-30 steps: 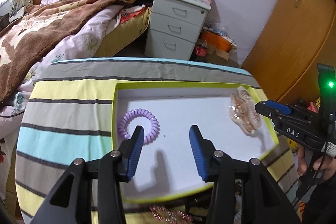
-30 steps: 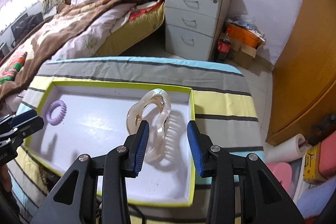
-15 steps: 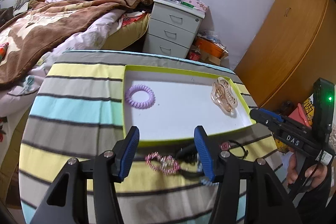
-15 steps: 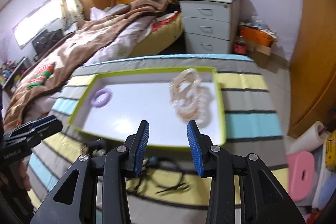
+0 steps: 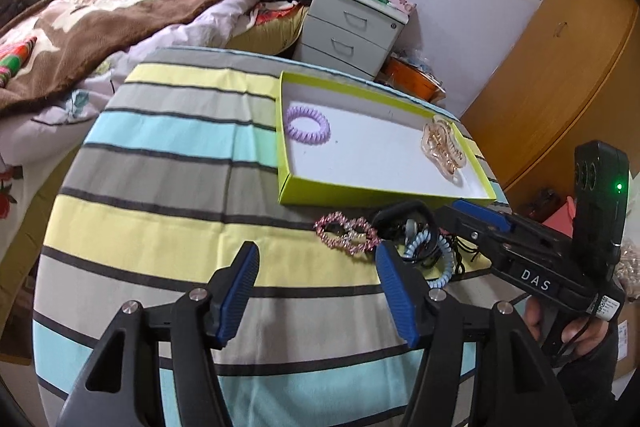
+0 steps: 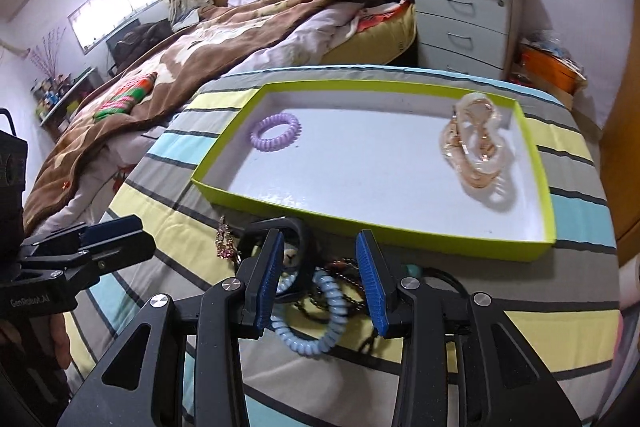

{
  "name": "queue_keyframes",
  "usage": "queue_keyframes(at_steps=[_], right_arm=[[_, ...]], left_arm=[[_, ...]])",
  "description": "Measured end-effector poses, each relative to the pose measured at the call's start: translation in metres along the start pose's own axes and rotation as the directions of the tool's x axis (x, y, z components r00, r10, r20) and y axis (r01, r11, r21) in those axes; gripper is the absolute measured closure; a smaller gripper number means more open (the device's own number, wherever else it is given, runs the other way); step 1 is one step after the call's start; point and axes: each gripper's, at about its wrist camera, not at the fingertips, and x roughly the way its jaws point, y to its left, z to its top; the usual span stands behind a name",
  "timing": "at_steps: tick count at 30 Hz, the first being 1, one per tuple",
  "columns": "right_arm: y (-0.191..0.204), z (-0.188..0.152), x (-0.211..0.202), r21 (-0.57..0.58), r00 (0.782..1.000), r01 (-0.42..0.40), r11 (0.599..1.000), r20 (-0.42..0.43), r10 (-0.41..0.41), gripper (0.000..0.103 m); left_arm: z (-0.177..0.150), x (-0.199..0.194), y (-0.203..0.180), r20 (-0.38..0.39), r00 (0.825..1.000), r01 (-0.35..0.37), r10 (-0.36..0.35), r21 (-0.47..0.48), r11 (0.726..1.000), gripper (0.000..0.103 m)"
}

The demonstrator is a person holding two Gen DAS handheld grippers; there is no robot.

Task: Organize jewelry
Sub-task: 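Withdraw both open grippers from the box back toward the remaining jewelry, then grasp the black band with the right gripper while the left gripper grasps the pink rhinestone clip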

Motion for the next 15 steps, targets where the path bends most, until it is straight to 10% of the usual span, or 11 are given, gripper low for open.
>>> queue_keyframes(at_steps=[15], right_arm=[[-0.004, 0.000, 0.015, 0.004, 1.000, 0.005, 1.000, -0.024, -0.005, 0.064]], left_arm=[[0.003, 0.037, -0.007, -0.083, 0.993, 0.080, -0.088, -0.095, 0.992, 0.040]])
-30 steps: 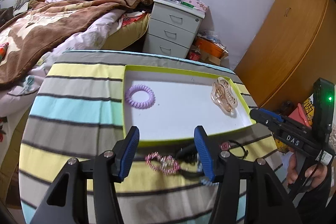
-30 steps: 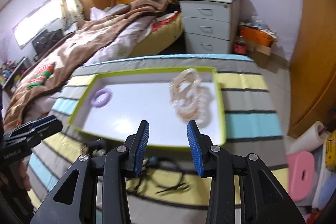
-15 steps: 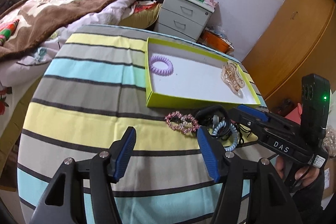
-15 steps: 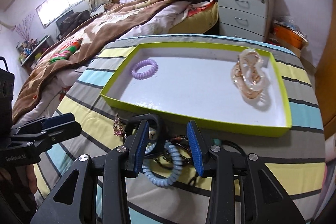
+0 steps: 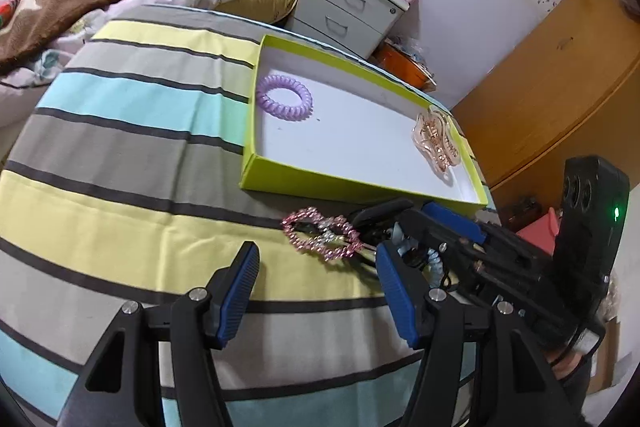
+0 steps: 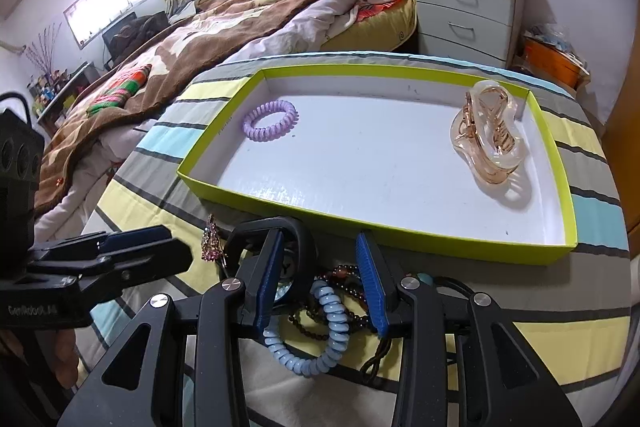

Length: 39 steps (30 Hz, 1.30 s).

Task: Organize jewelry
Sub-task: 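Grasp the black band with the right gripper while the left gripper grasps the pink rhinestone clip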

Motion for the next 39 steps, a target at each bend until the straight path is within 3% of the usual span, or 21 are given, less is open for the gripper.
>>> queue_keyframes(at_steps=[11, 18, 23, 29, 35, 39], right_arm=[[0.005, -0.002, 0.001, -0.020, 1.000, -0.014, 1.000, -0.001, 0.014, 0.070], [0.006, -0.004, -0.001, -0.018, 1.000, -0.019, 1.000, -0.001, 0.019, 0.089], [0.008, -0.006, -0.002, -0.026, 1.000, -0.018, 1.000, 0.003, 0.018, 0.092], [0.008, -0.006, -0.002, -0.025, 1.000, -0.018, 1.000, 0.005, 0.018, 0.092], [0.006, -0.006, -0.003, -0.022, 1.000, -0.017, 1.000, 0.009, 0.017, 0.093], [0.004, -0.006, -0.006, -0.017, 1.000, -0.015, 1.000, 0.015, 0.015, 0.093]], left_arm=[[0.006, -0.002, 0.005, 0.017, 0.999, -0.040, 0.041, -0.041, 0.998, 0.041], [0.006, 0.005, 0.001, -0.013, 0.998, -0.064, 0.064, -0.052, 0.997, 0.041], [0.006, 0.011, -0.001, -0.039, 0.997, -0.072, 0.069, -0.077, 0.994, 0.046], [0.006, 0.014, -0.004, -0.054, 0.997, -0.066, 0.061, -0.104, 0.992, 0.058], [0.005, 0.010, -0.014, -0.041, 0.998, -0.051, 0.048, -0.078, 0.996, 0.091], [0.004, 0.005, -0.014, -0.026, 0.999, -0.038, 0.036, -0.076, 0.996, 0.097]])
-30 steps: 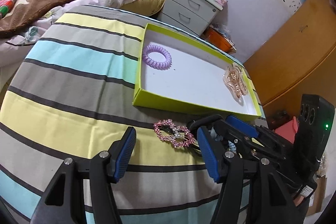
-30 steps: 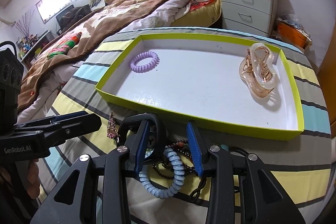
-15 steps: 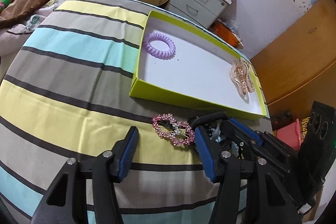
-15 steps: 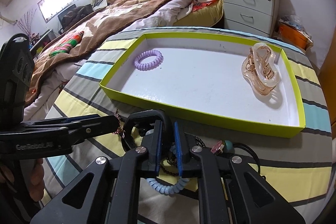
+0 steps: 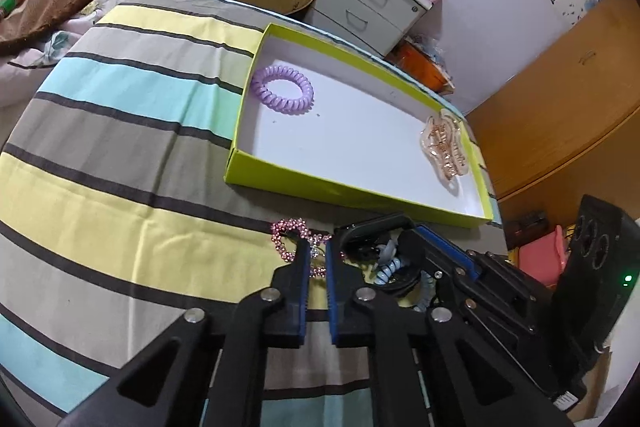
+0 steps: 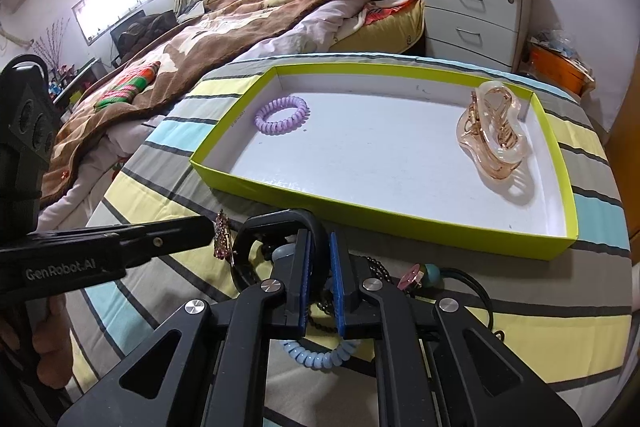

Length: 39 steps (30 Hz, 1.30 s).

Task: Organize jewelry
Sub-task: 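Grasp the black band with the right gripper while the left gripper grasps the pink rhinestone clip, then lift the black band and rhinestone clip and carry both toward the green box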

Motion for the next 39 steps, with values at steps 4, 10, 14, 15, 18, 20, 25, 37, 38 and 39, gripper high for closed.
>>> queue_keyframes(at_steps=[4, 10, 14, 15, 18, 20, 25, 37, 38, 39], right_arm=[[-0.002, -0.002, -0.008, 0.007, 1.000, 0.002, 1.000, 0.018, -0.003, 0.094], [-0.001, -0.009, -0.022, 0.007, 0.999, -0.011, 1.000, 0.036, 0.011, 0.094], [0.003, -0.022, -0.032, 0.017, 0.999, -0.032, 0.999, 0.038, 0.031, 0.094], [0.005, -0.025, -0.033, 0.014, 0.999, -0.036, 0.999, 0.034, 0.035, 0.094], [0.012, -0.035, -0.037, -0.007, 0.999, -0.030, 1.000, 0.026, 0.030, 0.094], [0.013, -0.041, -0.039, -0.018, 0.999, -0.038, 0.999, 0.018, 0.038, 0.094], [0.005, -0.049, -0.053, 0.024, 0.998, 0.013, 1.000, 0.060, -0.015, 0.094], [-0.012, -0.061, -0.082, 0.092, 0.991, 0.021, 0.996, 0.128, -0.032, 0.094], [-0.013, -0.062, -0.083, 0.098, 0.991, 0.018, 0.995, 0.134, -0.031, 0.094], [-0.014, -0.062, -0.085, 0.101, 0.990, 0.016, 0.995, 0.138, -0.030, 0.094]], left_arm=[[-0.001, -0.003, 0.005, 0.005, 1.000, -0.016, 0.016, -0.003, 1.000, 0.097], [-0.004, -0.014, 0.008, 0.027, 1.000, -0.012, 0.012, 0.003, 1.000, 0.097], [-0.009, -0.019, 0.008, 0.030, 1.000, -0.001, 0.001, 0.005, 1.000, 0.097], [-0.010, -0.020, 0.008, 0.026, 1.000, 0.002, -0.003, 0.012, 1.000, 0.097], [-0.015, -0.020, 0.008, 0.014, 1.000, 0.005, -0.005, 0.019, 1.000, 0.097], [-0.017, -0.020, 0.006, 0.008, 1.000, 0.007, -0.007, 0.027, 1.000, 0.096], [-0.023, -0.021, 0.004, 0.004, 1.000, -0.007, 0.007, 0.050, 0.999, 0.080], [-0.048, -0.004, -0.024, 0.027, 0.985, -0.174, 0.173, 0.248, 0.953, 0.061], [-0.050, -0.003, -0.025, 0.033, 0.983, -0.184, 0.182, 0.257, 0.949, 0.061], [-0.052, -0.001, -0.028, 0.038, 0.979, -0.201, 0.198, 0.273, 0.941, 0.061]])
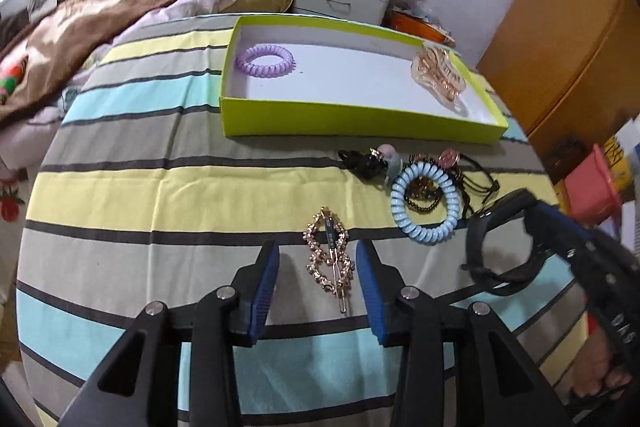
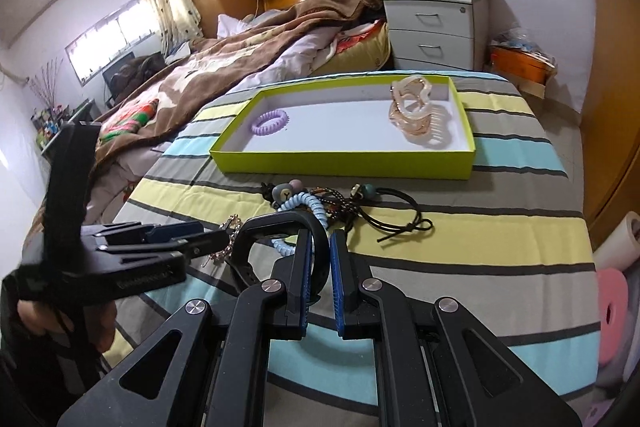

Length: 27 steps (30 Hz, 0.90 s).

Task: Organize jewelry
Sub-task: 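Lift the black band and rhinestone clip and carry both toward the green box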

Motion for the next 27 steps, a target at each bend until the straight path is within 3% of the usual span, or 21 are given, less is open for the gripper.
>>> queue_keyframes(at_steps=[11, 14, 15, 21, 27], right_arm=[[-0.006, -0.001, -0.003, 0.014, 1.000, -0.006, 1.000, 0.012, 0.006, 0.094], [-0.006, -0.001, -0.004, 0.016, 1.000, -0.007, 1.000, 0.016, 0.007, 0.094], [-0.007, -0.002, -0.005, 0.017, 1.000, -0.007, 1.000, 0.017, 0.007, 0.094], [-0.008, -0.002, -0.006, 0.019, 1.000, -0.006, 1.000, 0.018, 0.005, 0.094], [-0.009, -0.001, -0.009, 0.025, 1.000, 0.001, 1.000, 0.022, -0.001, 0.094]], left_arm=[[0.000, 0.009, -0.016, 0.033, 0.996, -0.091, 0.089, 0.075, 0.993, 0.061], [-0.001, 0.009, -0.018, 0.038, 0.994, -0.101, 0.098, 0.086, 0.991, 0.070], [-0.001, 0.009, -0.019, 0.037, 0.995, -0.099, 0.096, 0.090, 0.991, 0.074], [-0.001, 0.007, -0.017, 0.041, 0.996, -0.084, 0.081, 0.080, 0.993, 0.079], [-0.001, 0.005, -0.016, 0.041, 0.997, -0.066, 0.063, 0.071, 0.995, 0.079]])
